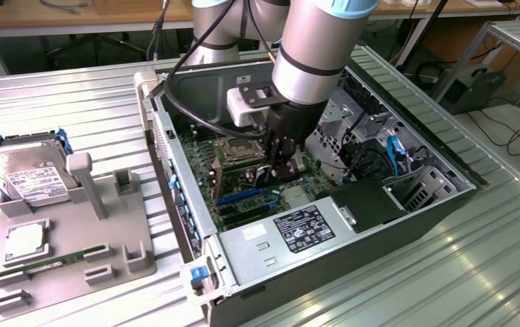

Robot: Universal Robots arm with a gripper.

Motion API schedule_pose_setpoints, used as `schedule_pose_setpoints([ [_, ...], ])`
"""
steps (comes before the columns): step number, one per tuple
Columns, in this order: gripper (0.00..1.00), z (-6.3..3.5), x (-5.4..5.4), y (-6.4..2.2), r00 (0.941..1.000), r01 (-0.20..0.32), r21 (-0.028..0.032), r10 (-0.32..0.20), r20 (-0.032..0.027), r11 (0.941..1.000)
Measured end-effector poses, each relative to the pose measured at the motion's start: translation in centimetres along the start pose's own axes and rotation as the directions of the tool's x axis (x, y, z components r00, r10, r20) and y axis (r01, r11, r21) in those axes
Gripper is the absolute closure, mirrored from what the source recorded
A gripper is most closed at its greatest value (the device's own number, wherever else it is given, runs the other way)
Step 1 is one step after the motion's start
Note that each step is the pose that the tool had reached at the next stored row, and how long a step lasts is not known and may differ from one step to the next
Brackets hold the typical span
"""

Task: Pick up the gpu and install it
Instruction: 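Insert the gpu into the slot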

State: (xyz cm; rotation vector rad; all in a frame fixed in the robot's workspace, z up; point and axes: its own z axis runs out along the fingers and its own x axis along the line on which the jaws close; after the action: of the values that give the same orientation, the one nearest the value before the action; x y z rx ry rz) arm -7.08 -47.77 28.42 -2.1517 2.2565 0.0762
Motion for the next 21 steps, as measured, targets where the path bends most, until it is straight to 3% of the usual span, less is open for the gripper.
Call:
schedule_pose_setpoints([
  [21, 0.74, 0.59, 0.03, 0.01, 1.0000, 0.000, 0.0000, 0.000, 0.0000, 1.0000],
])
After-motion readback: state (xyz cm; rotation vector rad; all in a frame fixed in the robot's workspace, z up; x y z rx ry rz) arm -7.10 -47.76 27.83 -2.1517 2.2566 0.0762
